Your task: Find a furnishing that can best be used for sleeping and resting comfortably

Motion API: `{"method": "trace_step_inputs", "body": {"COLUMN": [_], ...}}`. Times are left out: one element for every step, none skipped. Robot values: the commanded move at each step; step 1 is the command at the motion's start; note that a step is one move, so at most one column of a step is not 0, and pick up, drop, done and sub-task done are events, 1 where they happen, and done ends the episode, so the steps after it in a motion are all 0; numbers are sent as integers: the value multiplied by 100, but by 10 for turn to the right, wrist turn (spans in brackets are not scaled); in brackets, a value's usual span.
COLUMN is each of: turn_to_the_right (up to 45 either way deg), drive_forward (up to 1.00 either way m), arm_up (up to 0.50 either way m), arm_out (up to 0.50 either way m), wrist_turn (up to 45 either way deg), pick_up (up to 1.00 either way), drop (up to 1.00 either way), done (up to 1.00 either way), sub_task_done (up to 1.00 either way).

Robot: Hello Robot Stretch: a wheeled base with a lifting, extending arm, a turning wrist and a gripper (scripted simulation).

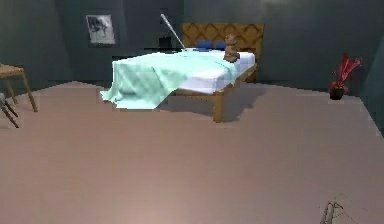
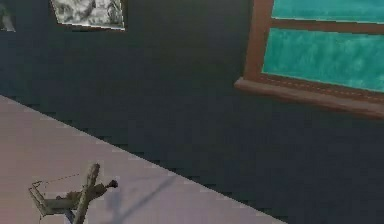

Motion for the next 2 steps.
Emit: {"method": "trace_step_inputs", "body": {"turn_to_the_right": [0, 120], "drive_forward": [40, 0], "arm_up": [0, 0], "arm_out": [0, 0], "wrist_turn": [0, 0], "pick_up": [0, 0], "drop": [0, 0], "done": [0, 0], "sub_task_done": [0, 0]}}
